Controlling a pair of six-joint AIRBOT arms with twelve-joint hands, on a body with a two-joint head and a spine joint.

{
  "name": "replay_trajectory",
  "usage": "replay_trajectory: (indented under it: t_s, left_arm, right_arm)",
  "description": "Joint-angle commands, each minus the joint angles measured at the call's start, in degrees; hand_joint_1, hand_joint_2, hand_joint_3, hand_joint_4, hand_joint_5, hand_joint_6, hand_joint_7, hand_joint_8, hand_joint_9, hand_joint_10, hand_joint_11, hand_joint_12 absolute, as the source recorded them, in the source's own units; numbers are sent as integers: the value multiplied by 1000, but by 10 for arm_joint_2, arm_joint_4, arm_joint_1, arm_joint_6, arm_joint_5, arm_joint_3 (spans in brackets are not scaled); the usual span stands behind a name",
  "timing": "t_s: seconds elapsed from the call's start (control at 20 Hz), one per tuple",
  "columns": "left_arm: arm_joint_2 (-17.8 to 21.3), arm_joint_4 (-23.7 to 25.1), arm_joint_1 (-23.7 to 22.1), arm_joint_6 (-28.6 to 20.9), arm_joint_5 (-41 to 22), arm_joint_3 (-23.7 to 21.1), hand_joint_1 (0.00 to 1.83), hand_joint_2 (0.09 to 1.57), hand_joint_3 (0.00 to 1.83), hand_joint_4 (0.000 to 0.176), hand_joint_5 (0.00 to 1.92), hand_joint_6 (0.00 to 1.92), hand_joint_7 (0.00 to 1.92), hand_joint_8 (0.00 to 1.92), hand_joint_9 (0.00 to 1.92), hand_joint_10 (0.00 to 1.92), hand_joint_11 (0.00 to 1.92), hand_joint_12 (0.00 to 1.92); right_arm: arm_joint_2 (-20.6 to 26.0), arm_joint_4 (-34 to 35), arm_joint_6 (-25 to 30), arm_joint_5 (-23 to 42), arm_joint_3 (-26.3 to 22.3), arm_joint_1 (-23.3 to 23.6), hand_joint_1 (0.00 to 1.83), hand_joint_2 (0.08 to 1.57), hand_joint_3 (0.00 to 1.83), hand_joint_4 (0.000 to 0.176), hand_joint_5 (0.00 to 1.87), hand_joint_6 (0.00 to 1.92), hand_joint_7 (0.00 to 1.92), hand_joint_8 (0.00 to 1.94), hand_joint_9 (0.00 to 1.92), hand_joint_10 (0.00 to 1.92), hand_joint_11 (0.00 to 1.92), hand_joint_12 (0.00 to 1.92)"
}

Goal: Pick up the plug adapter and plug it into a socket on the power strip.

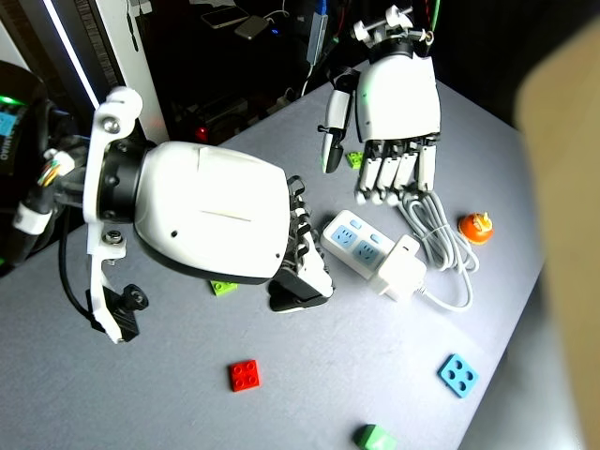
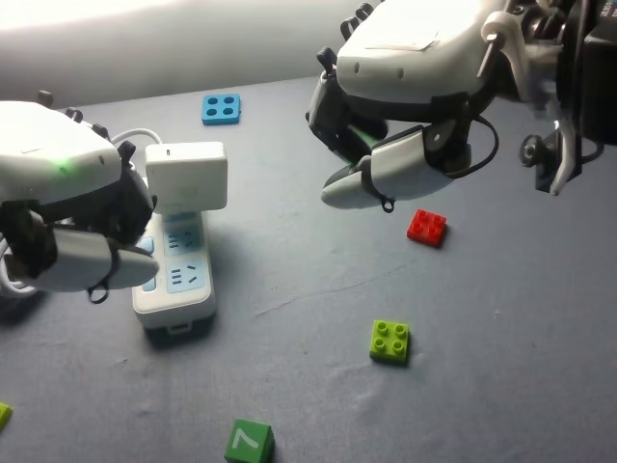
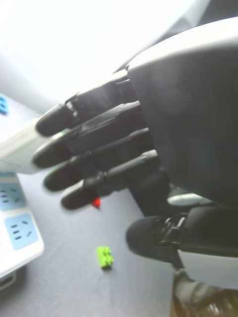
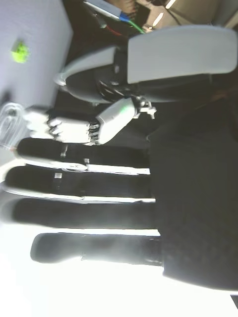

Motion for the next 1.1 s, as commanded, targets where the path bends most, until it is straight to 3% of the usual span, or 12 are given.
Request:
replay_trajectory:
  t_s: [0.0, 0.05, 0.1, 0.25, 0.45, 1.05]
  left_arm:
    - [7, 11, -9, -1, 27, 1, 565, 1307, 0, 0, 751, 1636, 884, 1530, 829, 1722, 609, 1875]
    - [9, 18, -11, -1, 22, 1, 561, 1319, 3, 0, 813, 1861, 930, 1782, 948, 1881, 804, 1912]
    - [10, 19, -13, -1, 20, 2, 575, 1319, 2, 0, 893, 1909, 971, 1893, 1024, 1913, 908, 1919]
    - [11, 19, -15, -1, 10, 5, 375, 1387, 10, 0, 1222, 1921, 1259, 1921, 1331, 1921, 1331, 1921]
    - [3, 19, -21, 16, -38, 20, 381, 1440, 7, 0, 1391, 1921, 1442, 1921, 1528, 1921, 1593, 1921]
    - [12, 19, -59, 55, -122, 29, 382, 1458, 0, 0, 1312, 1921, 1388, 1921, 1480, 1921, 1540, 1921]
  right_arm:
    - [6, 0, 2, 64, -4, 6, 621, 1147, 0, 0, 860, 1822, 1052, 1928, 1117, 1919, 1179, 1921]
    - [8, 0, 2, 64, -6, 5, 667, 1144, 0, 0, 957, 1901, 1142, 1938, 1270, 1921, 1365, 1921]
    - [10, 0, 2, 64, -8, 4, 684, 1147, 0, 0, 1026, 1917, 1207, 1940, 1359, 1921, 1465, 1921]
    - [12, 0, 0, 65, -11, -5, 550, 1236, 14, 0, 1155, 1921, 1313, 1941, 1502, 1921, 1642, 1921]
    - [23, 0, 0, 68, -16, -12, 507, 1336, 20, 0, 1234, 1921, 1375, 1941, 1554, 1921, 1710, 1921]
    - [42, 0, -20, 85, -31, -17, 529, 1376, 0, 0, 1135, 1921, 1277, 1941, 1437, 1921, 1565, 1921]
